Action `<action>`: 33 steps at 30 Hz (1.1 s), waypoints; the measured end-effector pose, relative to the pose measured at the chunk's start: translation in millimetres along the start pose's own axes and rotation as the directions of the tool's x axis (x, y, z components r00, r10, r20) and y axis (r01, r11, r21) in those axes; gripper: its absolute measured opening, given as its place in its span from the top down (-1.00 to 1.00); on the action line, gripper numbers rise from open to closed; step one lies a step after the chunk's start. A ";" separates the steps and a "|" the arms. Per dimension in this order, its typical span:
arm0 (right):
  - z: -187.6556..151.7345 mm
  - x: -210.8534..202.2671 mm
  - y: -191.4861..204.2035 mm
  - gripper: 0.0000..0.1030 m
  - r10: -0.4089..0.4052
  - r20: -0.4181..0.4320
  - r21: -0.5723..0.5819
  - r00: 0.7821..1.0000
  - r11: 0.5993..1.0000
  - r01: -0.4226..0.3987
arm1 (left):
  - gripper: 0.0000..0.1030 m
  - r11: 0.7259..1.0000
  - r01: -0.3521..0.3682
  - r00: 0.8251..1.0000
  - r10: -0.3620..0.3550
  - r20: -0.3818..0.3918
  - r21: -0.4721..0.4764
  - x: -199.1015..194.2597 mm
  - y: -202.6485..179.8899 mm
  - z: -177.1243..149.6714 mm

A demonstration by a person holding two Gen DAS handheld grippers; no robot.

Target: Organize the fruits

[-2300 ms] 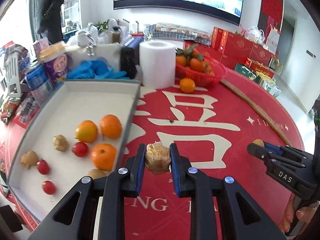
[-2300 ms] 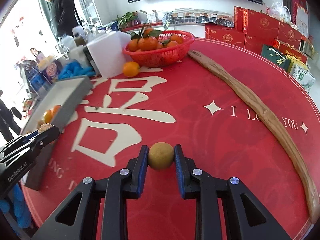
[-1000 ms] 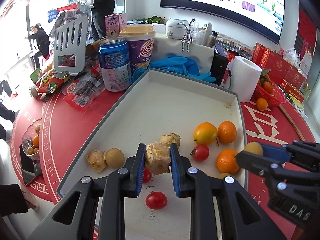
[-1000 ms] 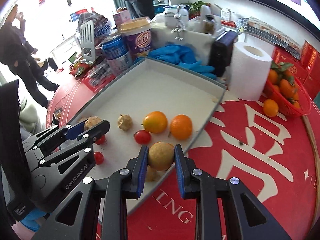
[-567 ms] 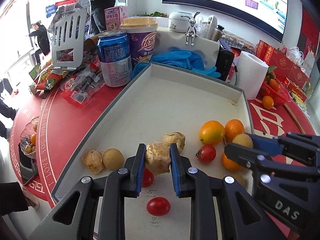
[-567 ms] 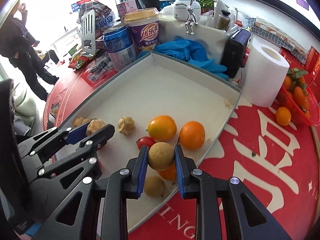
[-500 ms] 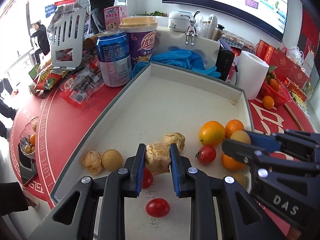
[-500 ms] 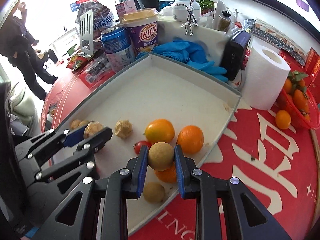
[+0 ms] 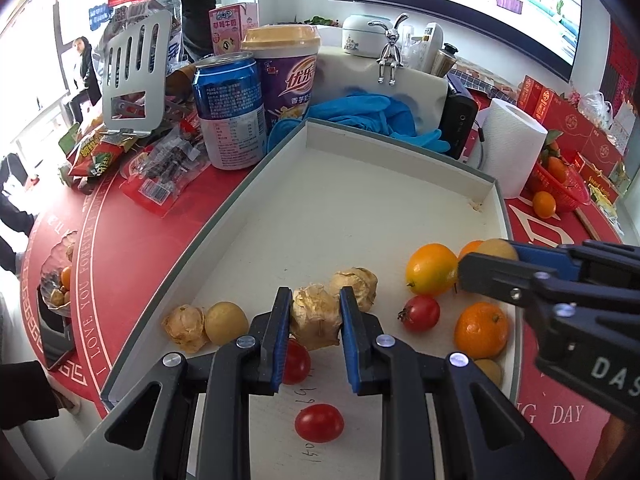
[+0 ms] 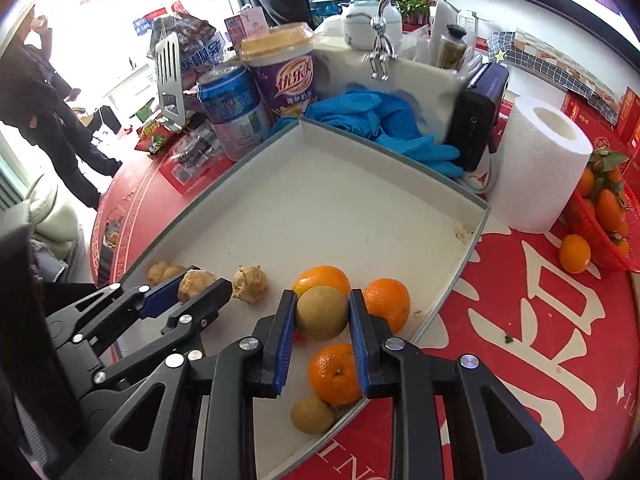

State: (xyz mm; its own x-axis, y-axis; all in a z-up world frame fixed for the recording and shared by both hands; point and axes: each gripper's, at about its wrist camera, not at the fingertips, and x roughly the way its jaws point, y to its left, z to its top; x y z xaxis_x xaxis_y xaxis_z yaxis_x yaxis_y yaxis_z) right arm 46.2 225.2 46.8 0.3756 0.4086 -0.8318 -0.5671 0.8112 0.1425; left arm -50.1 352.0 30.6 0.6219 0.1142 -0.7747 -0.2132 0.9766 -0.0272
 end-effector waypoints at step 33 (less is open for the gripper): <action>-2.5 -0.8 -4.3 0.47 0.005 -0.014 0.004 1.000 1.000 -0.005 | 0.50 1.000 -0.004 1.000 0.005 -0.021 0.018 1.8 -7.0 0.8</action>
State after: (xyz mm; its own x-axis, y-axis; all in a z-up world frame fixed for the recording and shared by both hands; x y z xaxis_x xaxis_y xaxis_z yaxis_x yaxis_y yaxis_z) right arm 46.6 220.3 45.5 0.3619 0.4070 -0.8387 -0.5663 0.8106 0.1490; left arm -46.9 345.5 29.9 0.6047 0.1147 -0.7881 -0.2019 0.9793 -0.0123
